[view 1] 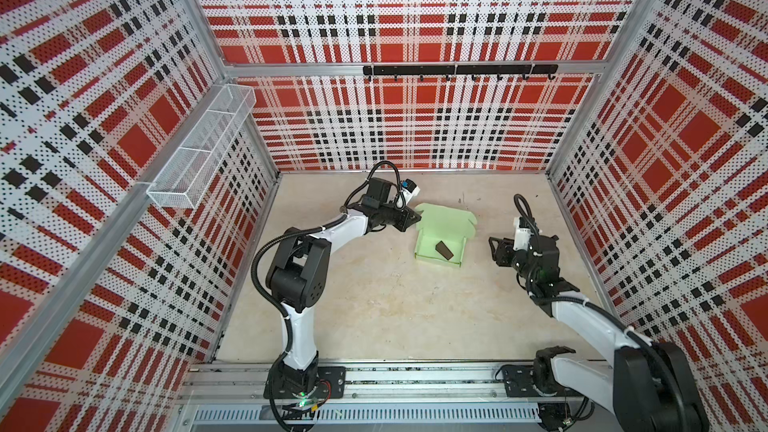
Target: Fold the paper box
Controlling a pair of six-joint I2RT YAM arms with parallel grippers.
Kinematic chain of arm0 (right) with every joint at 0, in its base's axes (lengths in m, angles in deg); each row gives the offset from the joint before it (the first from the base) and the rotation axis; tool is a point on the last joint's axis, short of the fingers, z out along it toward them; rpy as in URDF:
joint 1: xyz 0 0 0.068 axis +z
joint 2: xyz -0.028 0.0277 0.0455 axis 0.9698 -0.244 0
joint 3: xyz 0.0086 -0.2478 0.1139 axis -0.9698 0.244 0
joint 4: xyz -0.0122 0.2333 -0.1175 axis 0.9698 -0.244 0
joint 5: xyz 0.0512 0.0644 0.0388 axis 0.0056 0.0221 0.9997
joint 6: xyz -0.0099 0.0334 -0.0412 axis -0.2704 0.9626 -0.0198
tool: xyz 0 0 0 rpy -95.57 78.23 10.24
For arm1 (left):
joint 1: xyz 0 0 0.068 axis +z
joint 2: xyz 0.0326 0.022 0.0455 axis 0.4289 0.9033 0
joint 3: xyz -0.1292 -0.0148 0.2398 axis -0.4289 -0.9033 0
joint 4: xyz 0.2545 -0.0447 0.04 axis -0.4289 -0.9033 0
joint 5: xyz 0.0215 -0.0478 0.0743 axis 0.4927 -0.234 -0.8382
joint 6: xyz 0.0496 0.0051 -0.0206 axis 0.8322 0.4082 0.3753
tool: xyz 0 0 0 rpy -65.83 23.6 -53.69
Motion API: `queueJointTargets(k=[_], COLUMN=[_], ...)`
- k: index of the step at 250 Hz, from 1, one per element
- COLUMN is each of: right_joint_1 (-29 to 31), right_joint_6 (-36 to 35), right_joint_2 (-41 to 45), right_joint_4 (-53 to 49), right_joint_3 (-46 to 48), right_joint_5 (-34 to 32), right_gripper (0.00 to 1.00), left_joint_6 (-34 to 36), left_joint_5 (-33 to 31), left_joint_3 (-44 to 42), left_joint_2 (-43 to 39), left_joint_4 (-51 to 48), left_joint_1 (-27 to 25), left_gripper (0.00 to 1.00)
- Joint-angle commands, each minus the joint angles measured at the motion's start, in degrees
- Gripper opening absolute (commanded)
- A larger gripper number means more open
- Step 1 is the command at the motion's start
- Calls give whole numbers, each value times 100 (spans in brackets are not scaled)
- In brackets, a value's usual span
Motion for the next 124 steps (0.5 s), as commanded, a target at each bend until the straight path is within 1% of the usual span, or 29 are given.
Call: queueJointTargets(k=[1, 24, 45, 58, 91, 124], right_joint_1=[-174, -206, -206, -205, -121, 53], right_joint_6=[-374, -571, -498, -429, -225, -215], right_joint_2=[-694, -1331, -1717, -1869, -1958, -1836], right_joint_4=[292, 635, 1144, 1283, 1637, 1668], right_joint_3=[-594, -903, -991, -1032, -876, -689], right_joint_5=[672, 1427, 2041, 2309, 2689, 2847], right_gripper=[53, 52, 51, 50, 48, 47], left_joint_6=[50, 45, 62, 52, 23, 6], left_joint_5=[-55, -47, -78, -77, -95, -77], left_joint_3=[-78, -69, -63, -54, -35, -14], left_joint_2=[-155, -128, -126, -126, -118, -92], left_joint_4=[-109, -112, -121, -122, -107, -112], left_joint_1=[-58, -63, -71, -69, -76, -74], left_gripper=[10, 10, 10, 10, 10, 10])
